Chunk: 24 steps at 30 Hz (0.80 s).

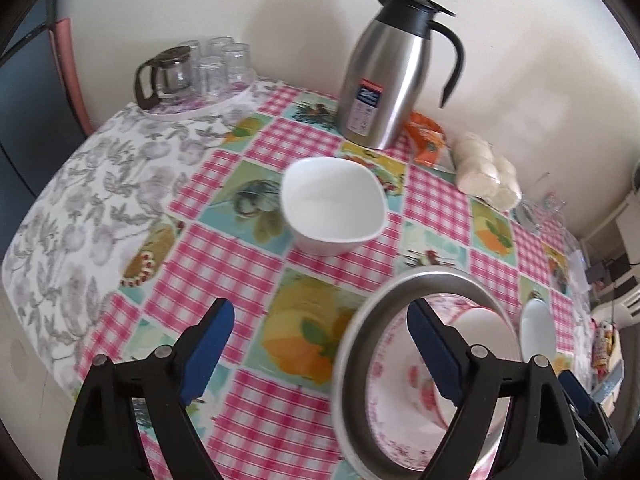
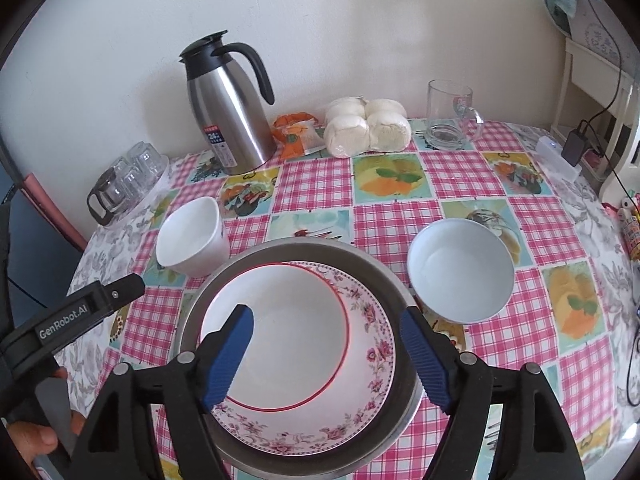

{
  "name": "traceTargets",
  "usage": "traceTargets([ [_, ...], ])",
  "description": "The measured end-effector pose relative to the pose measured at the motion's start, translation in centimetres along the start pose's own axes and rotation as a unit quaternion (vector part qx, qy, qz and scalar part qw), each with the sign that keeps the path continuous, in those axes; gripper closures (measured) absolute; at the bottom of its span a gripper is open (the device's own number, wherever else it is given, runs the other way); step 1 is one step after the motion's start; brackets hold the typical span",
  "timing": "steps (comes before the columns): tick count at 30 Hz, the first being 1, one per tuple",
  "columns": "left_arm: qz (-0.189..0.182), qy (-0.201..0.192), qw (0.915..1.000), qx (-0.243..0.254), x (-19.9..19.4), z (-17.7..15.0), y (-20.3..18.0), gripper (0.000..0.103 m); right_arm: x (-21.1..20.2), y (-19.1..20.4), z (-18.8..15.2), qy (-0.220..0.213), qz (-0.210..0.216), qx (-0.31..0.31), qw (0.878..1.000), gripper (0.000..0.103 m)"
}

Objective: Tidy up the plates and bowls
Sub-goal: 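Open both tools to release the red-rimmed bowl rim, then move both tools away from the basin toward the white square bowl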

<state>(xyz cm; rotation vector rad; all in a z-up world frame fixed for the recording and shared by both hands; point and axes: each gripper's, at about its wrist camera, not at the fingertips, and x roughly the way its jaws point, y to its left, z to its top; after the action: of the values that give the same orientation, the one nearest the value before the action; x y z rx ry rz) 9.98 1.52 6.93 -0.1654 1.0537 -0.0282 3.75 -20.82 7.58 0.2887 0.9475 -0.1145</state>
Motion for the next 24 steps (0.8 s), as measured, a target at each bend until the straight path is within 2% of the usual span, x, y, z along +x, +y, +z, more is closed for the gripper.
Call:
traceTargets([
  [5,0.045,-0.028,0.9983,-0.024,-0.7,0.3,2.2,0.012,0.4,0.7,-0.1,0.0,-0.006,-0.008,1.0,0.004],
  [7,0.053,-0.043,0.9967,-0.044,-1.2,0.5,3.3,0.012,0.6,0.9,-0.2,0.001,-0.008,-0.009,1.0,0.001],
  [18,0.067,-0.067,0.9893,-0.111,-2.2,0.8,8.3,0.009,1.0,3.9,-0.9,-0.005,0.004,-0.035,0.999,0.0],
  [24,0.069,-0.063,0.9877,-0.125,-2.0,1.1,10.8,0.009,1.5,6.9,-1.6,-0.004,0.013,-0.061,0.998,0.0],
])
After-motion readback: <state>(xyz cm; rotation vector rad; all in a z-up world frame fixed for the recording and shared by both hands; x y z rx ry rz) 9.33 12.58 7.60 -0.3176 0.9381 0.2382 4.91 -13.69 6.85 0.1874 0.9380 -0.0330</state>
